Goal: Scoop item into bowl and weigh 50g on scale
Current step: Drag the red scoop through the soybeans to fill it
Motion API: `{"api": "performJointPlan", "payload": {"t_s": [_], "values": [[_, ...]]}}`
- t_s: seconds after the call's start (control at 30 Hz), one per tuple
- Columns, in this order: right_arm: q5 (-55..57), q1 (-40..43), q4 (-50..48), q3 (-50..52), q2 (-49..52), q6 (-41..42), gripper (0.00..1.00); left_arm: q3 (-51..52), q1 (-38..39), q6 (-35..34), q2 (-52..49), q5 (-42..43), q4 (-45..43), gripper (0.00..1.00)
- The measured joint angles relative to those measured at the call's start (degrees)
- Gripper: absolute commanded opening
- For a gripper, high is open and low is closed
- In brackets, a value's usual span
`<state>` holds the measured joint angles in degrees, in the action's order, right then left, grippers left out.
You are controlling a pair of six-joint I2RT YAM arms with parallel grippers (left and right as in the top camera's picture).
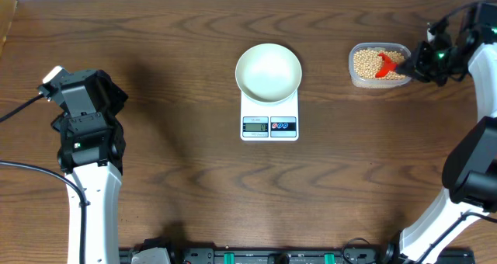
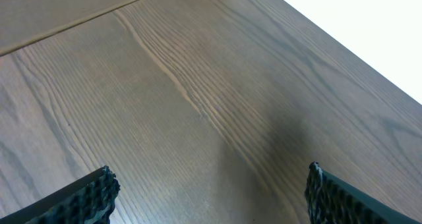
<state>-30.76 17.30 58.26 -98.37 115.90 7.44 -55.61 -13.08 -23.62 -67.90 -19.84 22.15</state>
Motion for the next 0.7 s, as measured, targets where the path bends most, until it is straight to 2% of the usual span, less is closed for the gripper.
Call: {"api": "performJointPlan", "payload": {"t_s": [0.7], "values": [[-9.62,2.84,-0.48,0.0,5.68,0.13,0.01,0.0,0.0,0.0,0.0,0.0,0.0,0.93]]}}
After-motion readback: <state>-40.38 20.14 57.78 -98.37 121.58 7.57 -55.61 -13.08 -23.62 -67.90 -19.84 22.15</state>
